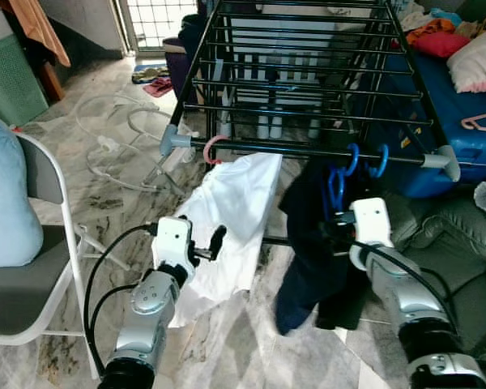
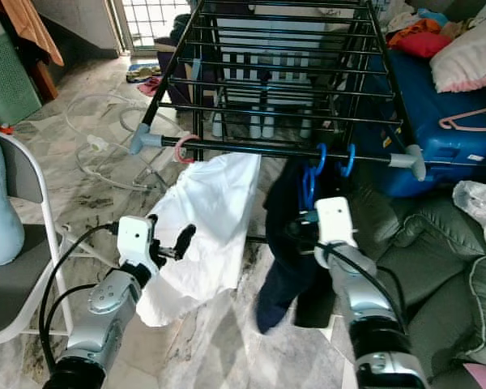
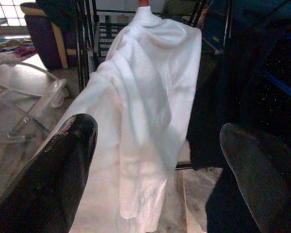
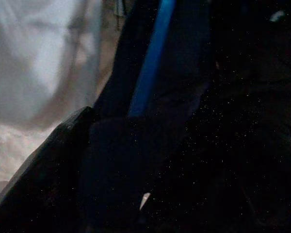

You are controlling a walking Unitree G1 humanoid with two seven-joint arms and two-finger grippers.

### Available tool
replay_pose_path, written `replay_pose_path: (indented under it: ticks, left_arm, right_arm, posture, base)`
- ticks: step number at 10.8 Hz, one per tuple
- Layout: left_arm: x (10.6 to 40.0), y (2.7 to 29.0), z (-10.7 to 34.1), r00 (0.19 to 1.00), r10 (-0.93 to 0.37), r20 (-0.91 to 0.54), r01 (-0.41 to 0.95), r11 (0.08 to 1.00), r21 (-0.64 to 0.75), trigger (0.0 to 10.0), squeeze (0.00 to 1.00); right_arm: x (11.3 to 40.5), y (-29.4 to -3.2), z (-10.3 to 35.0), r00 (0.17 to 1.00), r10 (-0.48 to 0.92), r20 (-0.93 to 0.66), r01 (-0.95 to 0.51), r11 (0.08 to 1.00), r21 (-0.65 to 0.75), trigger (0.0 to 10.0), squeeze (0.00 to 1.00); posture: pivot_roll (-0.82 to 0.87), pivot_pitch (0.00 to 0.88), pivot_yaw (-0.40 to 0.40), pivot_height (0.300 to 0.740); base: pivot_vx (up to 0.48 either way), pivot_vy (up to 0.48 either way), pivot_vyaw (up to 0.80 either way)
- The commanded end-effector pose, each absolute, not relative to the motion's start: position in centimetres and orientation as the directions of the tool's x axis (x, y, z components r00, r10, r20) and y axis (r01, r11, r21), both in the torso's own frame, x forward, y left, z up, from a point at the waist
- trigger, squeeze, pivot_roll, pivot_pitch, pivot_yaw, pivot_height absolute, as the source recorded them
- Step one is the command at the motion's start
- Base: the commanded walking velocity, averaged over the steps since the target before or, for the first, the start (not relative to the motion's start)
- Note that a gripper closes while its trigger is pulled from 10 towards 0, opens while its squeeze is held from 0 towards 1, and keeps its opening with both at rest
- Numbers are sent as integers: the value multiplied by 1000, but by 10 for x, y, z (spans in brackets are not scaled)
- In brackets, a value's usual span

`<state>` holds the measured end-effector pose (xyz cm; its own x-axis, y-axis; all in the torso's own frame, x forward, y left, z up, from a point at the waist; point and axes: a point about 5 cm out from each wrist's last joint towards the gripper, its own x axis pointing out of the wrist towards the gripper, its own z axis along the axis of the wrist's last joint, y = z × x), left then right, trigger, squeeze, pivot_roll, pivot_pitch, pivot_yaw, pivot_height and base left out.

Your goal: Hang hanger

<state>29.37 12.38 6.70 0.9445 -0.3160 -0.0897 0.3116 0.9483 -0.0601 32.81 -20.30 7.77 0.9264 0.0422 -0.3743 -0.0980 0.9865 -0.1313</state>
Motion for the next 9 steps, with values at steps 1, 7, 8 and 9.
replay_pose_path:
  ticks: [1,7,8,9]
  left_arm:
    - [293,123,65,944,-314,-105,309,949,-57,10000,0]
    - [297,121,64,939,-325,-114,321,945,-55,10000,0]
    - [297,120,64,938,-328,-115,323,945,-55,10000,0]
    - [298,118,64,937,-331,-116,326,944,-56,10000,0]
  right_arm:
    - [324,-211,73,920,-4,-393,-57,988,-145,10000,0]
    - [303,-233,110,972,-150,-181,103,963,-247,10000,0]
    - [299,-238,117,972,-199,-125,160,950,-268,10000,0]
    - [299,-236,130,979,-200,-44,182,946,-269,10000,0]
  posture:
    - [-149,44,-2,740]
    - [-179,44,12,740]
    - [-184,43,14,740]
    - [-188,42,15,740]
  base:
    - [0,0,0]
    - [0,0,0]
    - [0,0,0]
    - [0,0,0]
